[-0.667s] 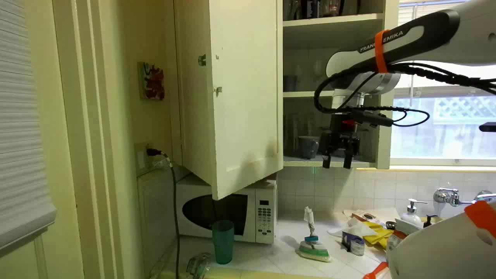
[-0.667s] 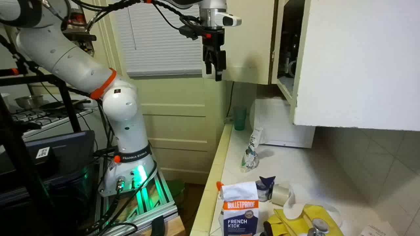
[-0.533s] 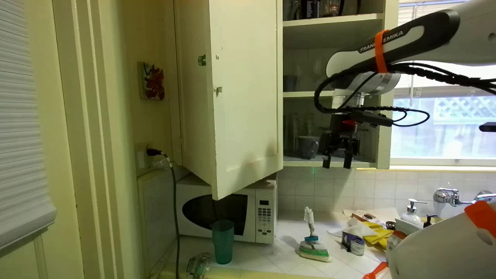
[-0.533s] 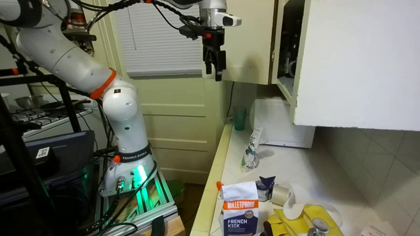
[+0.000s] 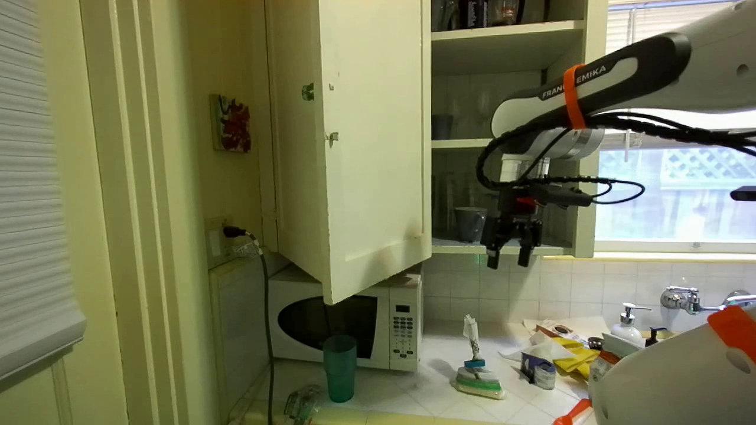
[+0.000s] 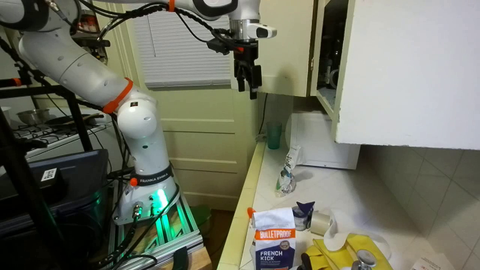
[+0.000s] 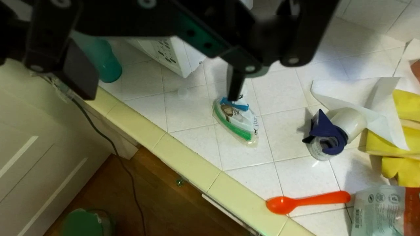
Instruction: Put the white and green pack inside the open upper cabinet.
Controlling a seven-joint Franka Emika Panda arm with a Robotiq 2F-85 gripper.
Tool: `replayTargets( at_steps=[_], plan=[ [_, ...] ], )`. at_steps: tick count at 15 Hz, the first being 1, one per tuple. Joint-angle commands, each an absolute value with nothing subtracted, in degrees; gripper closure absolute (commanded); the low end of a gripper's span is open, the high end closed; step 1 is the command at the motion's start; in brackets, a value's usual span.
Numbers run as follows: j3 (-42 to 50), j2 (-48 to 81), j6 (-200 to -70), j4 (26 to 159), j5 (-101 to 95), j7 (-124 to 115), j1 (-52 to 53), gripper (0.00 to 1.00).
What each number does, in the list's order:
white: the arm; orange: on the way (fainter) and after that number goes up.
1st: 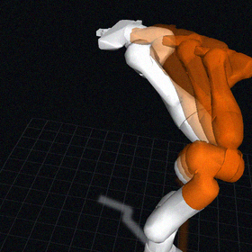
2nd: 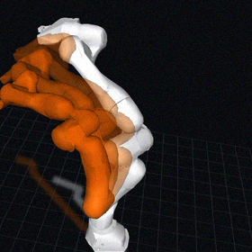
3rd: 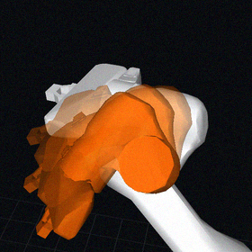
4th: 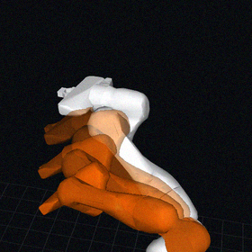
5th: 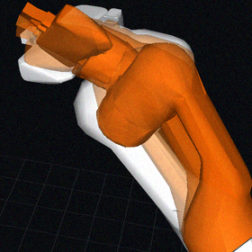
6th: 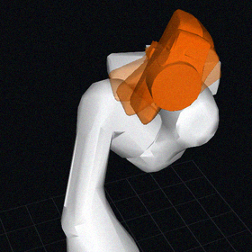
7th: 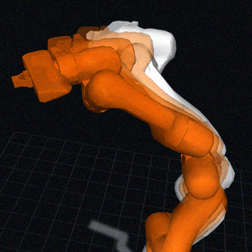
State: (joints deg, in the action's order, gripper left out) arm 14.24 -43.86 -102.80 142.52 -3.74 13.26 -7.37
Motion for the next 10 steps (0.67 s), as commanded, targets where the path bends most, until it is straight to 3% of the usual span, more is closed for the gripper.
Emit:
replayTargets(
  at_steps=[1,6,7,10],
  plan=[
    [13.5,-45.5,-115.9,152.1,-7.5,15.7,-8.1,0.00],
    [13.2,-45.1,-139.3,163.0,-13.9,14.8,-11.2,0.00],
    [14.0,-40.4,-142.6,158.7,-13.8,15.6,-10.9,0.00],
    [13.7,-41.6,-142.7,159.4,-12.0,15.4,-11.0,0.00]
  ],
)
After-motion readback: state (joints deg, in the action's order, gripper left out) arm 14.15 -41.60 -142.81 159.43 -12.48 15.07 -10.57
